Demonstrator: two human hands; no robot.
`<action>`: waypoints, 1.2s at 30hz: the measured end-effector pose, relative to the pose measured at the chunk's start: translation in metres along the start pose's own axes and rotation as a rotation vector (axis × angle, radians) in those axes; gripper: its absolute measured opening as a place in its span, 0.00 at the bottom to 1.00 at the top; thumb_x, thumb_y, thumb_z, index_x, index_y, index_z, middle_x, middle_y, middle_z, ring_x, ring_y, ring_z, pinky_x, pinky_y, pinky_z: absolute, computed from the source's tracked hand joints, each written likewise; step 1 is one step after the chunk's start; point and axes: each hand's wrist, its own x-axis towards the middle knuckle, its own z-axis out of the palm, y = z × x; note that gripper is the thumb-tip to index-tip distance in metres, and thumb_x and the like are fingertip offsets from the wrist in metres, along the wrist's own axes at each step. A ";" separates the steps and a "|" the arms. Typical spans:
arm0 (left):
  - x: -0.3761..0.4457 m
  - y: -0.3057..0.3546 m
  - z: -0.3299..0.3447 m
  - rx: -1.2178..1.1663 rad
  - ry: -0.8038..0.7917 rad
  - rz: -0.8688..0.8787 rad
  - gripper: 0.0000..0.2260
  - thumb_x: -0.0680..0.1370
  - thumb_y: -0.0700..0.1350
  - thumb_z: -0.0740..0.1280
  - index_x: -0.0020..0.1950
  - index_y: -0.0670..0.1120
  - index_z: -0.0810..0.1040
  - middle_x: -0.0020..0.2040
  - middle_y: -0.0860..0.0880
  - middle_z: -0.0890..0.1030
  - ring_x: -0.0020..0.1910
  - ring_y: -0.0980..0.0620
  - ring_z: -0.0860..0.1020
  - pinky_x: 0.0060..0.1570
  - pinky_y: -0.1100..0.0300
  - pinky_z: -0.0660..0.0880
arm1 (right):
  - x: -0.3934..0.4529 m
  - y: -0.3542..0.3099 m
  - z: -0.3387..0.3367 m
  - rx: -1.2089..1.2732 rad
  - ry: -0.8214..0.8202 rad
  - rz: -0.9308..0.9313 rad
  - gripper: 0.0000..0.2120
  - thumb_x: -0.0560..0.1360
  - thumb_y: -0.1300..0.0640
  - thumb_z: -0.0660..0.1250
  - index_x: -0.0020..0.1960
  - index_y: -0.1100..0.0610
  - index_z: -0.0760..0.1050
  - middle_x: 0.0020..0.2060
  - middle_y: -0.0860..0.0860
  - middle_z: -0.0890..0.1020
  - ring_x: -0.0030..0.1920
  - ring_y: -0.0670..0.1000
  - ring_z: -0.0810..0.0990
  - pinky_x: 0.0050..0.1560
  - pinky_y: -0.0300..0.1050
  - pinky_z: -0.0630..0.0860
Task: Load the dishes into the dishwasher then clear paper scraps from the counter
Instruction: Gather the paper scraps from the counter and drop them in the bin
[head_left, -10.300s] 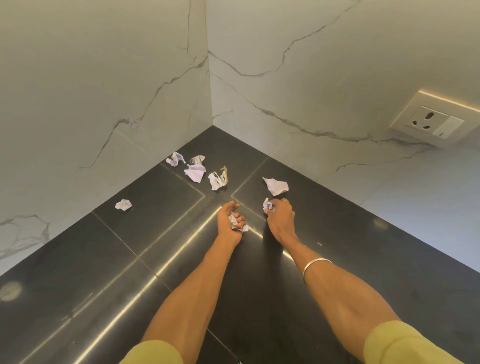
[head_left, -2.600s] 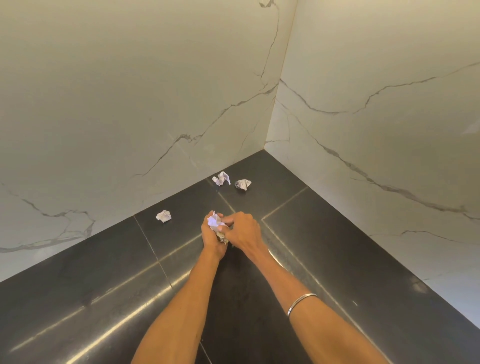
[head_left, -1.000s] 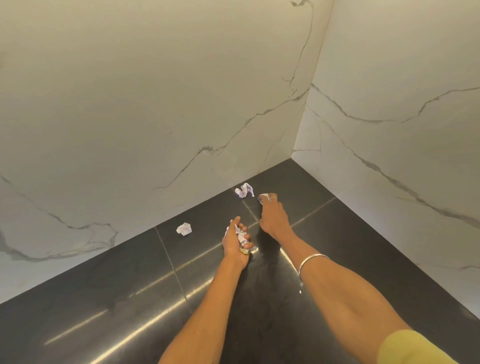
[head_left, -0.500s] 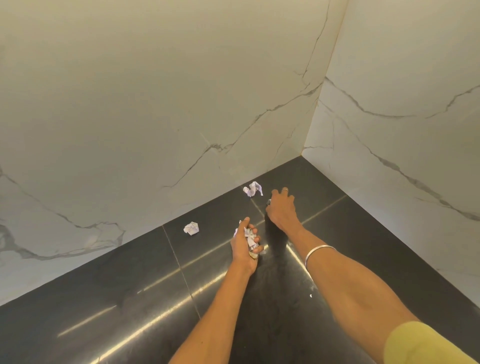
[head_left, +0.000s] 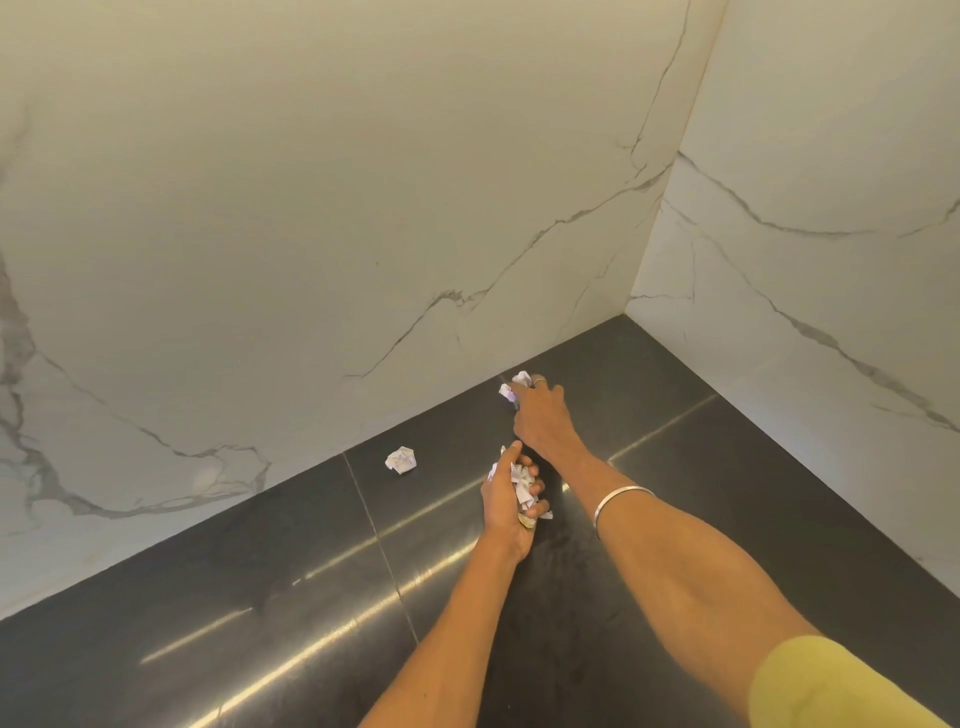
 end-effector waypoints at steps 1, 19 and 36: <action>0.001 0.000 -0.001 0.007 -0.005 0.001 0.11 0.79 0.50 0.67 0.44 0.44 0.76 0.36 0.46 0.75 0.26 0.55 0.71 0.18 0.67 0.62 | -0.001 0.000 0.000 -0.014 0.022 -0.002 0.22 0.79 0.58 0.64 0.72 0.56 0.67 0.70 0.58 0.70 0.67 0.57 0.71 0.65 0.49 0.70; -0.022 0.001 -0.015 -0.068 0.037 -0.060 0.07 0.79 0.48 0.66 0.44 0.47 0.76 0.33 0.49 0.73 0.22 0.56 0.69 0.17 0.68 0.60 | -0.084 0.019 -0.029 0.379 -0.106 0.395 0.14 0.83 0.52 0.57 0.63 0.60 0.65 0.61 0.62 0.76 0.60 0.63 0.75 0.51 0.50 0.69; -0.079 0.072 -0.127 -0.252 -0.035 -0.039 0.11 0.78 0.48 0.65 0.39 0.43 0.76 0.30 0.47 0.76 0.20 0.54 0.73 0.15 0.68 0.63 | -0.079 -0.161 -0.002 0.106 -0.277 -0.145 0.25 0.81 0.53 0.62 0.76 0.47 0.60 0.63 0.58 0.76 0.62 0.61 0.76 0.59 0.53 0.73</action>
